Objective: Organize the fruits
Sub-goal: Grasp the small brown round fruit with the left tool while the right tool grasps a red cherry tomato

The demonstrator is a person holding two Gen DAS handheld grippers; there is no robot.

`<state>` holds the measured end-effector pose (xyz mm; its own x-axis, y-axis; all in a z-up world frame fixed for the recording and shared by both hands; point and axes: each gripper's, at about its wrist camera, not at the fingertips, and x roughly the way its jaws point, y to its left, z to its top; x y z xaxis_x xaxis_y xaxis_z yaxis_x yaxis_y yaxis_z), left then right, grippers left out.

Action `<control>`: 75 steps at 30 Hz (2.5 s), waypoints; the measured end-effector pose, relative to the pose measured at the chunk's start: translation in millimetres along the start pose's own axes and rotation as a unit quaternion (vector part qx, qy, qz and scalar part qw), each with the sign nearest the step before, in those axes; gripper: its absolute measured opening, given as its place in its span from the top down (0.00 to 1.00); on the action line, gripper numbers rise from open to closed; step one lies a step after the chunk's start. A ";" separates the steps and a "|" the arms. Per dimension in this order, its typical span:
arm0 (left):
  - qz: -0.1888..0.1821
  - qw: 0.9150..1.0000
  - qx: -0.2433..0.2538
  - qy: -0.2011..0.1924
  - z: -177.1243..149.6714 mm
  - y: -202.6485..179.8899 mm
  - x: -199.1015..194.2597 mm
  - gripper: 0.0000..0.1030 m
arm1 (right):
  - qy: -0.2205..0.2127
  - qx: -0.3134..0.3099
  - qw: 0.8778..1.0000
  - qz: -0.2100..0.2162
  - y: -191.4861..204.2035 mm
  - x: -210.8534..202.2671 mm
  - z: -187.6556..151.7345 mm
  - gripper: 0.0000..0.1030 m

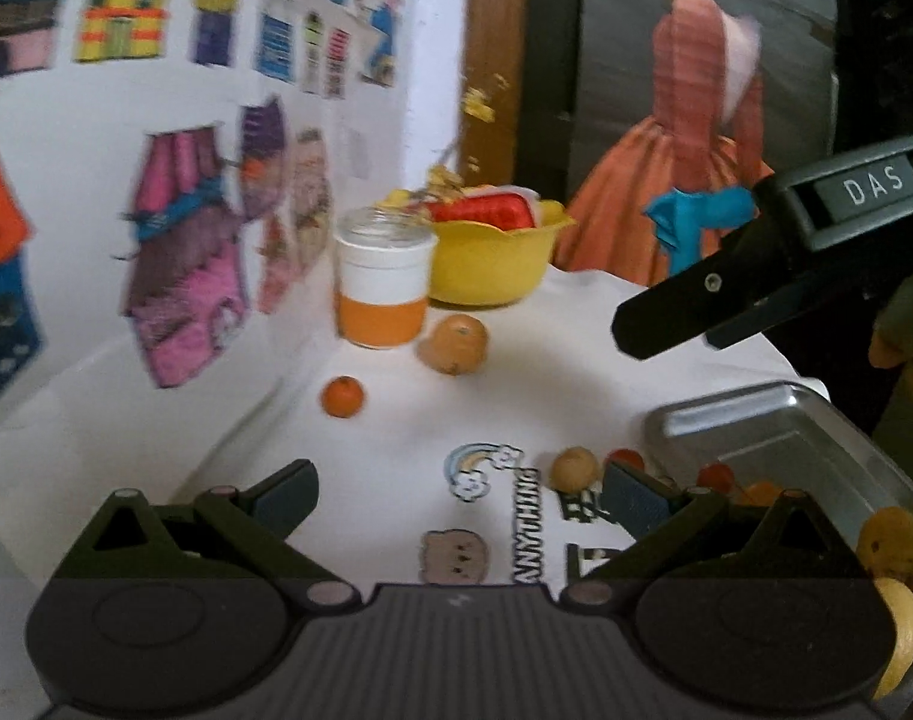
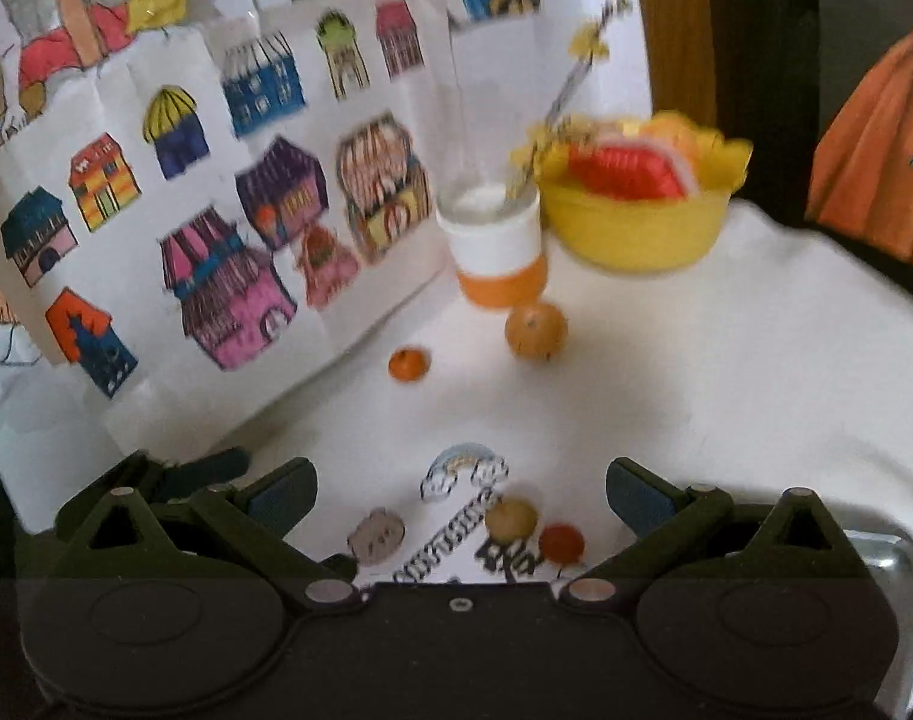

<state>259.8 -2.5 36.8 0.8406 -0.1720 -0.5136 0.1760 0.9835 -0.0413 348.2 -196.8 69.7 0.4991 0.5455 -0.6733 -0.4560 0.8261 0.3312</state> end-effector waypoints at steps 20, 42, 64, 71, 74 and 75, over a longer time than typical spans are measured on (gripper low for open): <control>0.002 0.998 0.042 0.040 0.7 -15.8 49.1 0.03 | 0.050 -0.271 0.961 -0.018 -23.0 18.9 -39.1 0.34; -0.070 0.994 -0.006 0.081 13.6 -26.5 84.5 0.41 | 0.078 -0.317 0.945 -0.033 -15.7 62.7 -39.5 0.63; -0.083 0.991 -0.035 0.101 13.3 -30.8 88.6 0.72 | 0.061 -0.313 0.947 -0.043 -17.4 58.5 -45.2 0.77; -0.087 0.991 -0.039 0.092 17.4 -39.3 80.7 0.72 | 0.043 -0.302 0.951 -0.055 -19.1 40.4 -44.2 0.77; -0.092 0.991 -0.035 0.088 18.0 -45.8 76.7 0.72 | 0.037 -0.297 0.952 -0.062 -22.2 29.9 -44.7 0.77; -0.093 0.991 -0.034 0.087 18.2 -48.3 75.5 0.72 | 0.035 -0.295 0.953 -0.065 -23.3 26.7 -45.2 0.77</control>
<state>324.1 -64.0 15.6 0.6945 -0.3448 -0.6315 0.2801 0.9380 -0.2041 338.8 -207.8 14.1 0.5383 0.4168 -0.7325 -0.7395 0.6504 -0.1734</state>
